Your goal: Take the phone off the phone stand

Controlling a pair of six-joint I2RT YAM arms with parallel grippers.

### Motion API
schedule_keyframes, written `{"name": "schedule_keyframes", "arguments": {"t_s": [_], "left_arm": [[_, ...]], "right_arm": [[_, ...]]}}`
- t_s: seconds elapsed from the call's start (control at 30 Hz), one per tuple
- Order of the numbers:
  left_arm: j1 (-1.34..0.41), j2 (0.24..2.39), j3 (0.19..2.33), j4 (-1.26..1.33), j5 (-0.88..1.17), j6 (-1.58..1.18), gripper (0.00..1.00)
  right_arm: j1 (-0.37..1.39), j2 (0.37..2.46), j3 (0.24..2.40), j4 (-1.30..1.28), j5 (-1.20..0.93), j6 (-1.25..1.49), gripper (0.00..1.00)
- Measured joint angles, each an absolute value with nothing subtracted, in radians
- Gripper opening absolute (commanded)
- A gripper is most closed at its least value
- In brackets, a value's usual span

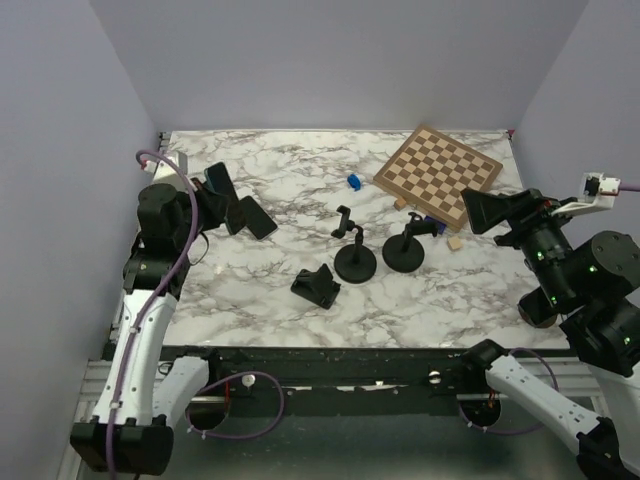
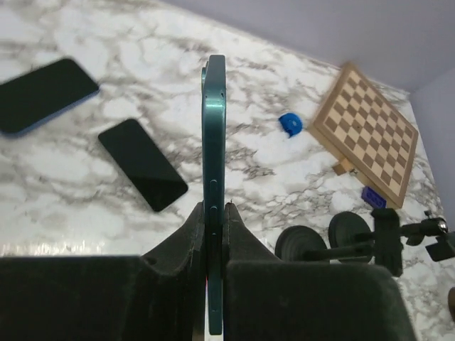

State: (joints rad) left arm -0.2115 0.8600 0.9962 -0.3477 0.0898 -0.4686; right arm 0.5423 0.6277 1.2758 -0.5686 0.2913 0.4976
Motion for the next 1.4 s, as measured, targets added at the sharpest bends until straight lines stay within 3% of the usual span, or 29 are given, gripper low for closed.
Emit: {"name": "schedule_keyframes", "arguments": {"t_s": [0.13,0.3,0.63,0.77,1.4], "left_arm": [[0.059,0.926,0.904,-0.359,0.276,-0.563,0.00],[0.199,1.105,0.774,-0.316,0.406,-0.641,0.00],[0.256,1.386,0.796,-0.199,0.555,-0.659,0.00],[0.282,1.463,0.803,-0.154,0.607,-0.674,0.05],[0.325,1.481,0.726,-0.050,0.508,-0.787,0.13]], "right_arm": [[0.542,0.662,1.271,-0.564,0.276,0.499,1.00],[0.542,0.688,1.272,-0.565,0.261,0.499,1.00],[0.542,0.684,1.274,-0.569,0.260,0.498,1.00],[0.542,0.693,1.272,-0.560,0.253,0.498,1.00],[0.542,0.702,1.235,-0.536,0.238,0.503,1.00]]}}
